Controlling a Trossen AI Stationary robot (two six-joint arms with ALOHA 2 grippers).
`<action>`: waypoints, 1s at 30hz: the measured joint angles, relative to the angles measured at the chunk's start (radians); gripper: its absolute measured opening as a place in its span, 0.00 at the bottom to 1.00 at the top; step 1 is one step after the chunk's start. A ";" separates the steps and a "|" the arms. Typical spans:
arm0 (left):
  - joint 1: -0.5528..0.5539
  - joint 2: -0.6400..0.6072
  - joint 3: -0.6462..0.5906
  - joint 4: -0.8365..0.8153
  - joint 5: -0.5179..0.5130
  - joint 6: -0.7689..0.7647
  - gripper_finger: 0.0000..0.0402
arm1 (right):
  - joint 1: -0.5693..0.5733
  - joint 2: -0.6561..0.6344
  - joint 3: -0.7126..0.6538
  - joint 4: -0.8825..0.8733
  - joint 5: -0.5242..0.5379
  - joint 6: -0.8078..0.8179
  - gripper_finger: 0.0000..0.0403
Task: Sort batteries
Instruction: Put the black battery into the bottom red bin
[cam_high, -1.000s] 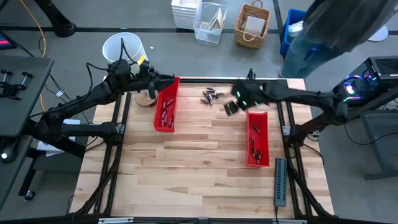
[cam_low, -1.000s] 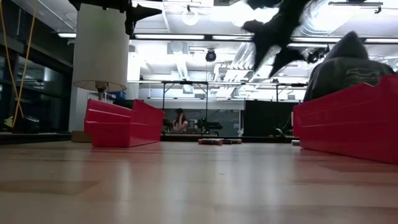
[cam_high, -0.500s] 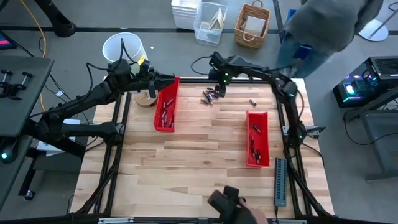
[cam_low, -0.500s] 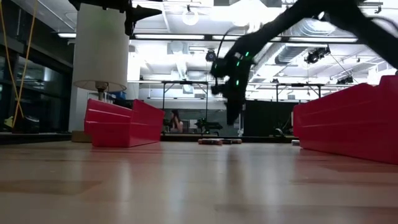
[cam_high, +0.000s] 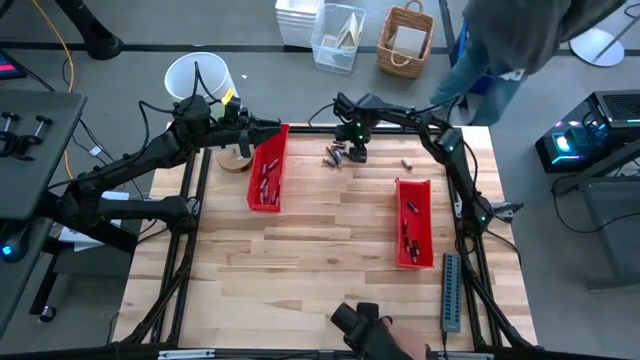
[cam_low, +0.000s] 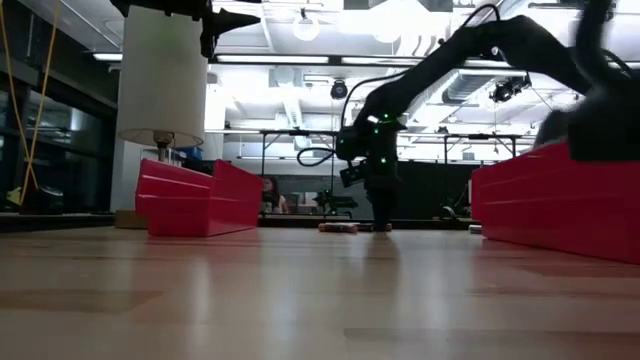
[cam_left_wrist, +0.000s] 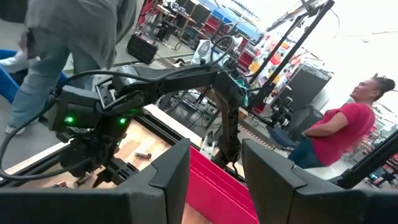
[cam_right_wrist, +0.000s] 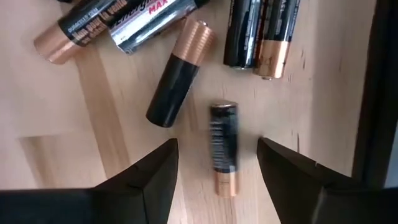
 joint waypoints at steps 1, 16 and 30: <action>0.000 0.000 0.000 -0.001 0.000 0.000 0.34 | 0.002 -0.003 -0.016 0.018 0.019 0.003 0.53; 0.000 0.000 0.000 0.002 0.000 0.005 0.34 | 0.053 -0.139 -0.073 0.016 0.011 0.353 0.08; 0.000 0.000 0.000 -0.001 0.001 0.070 0.34 | 0.284 -0.740 -0.355 -0.183 0.102 0.963 0.08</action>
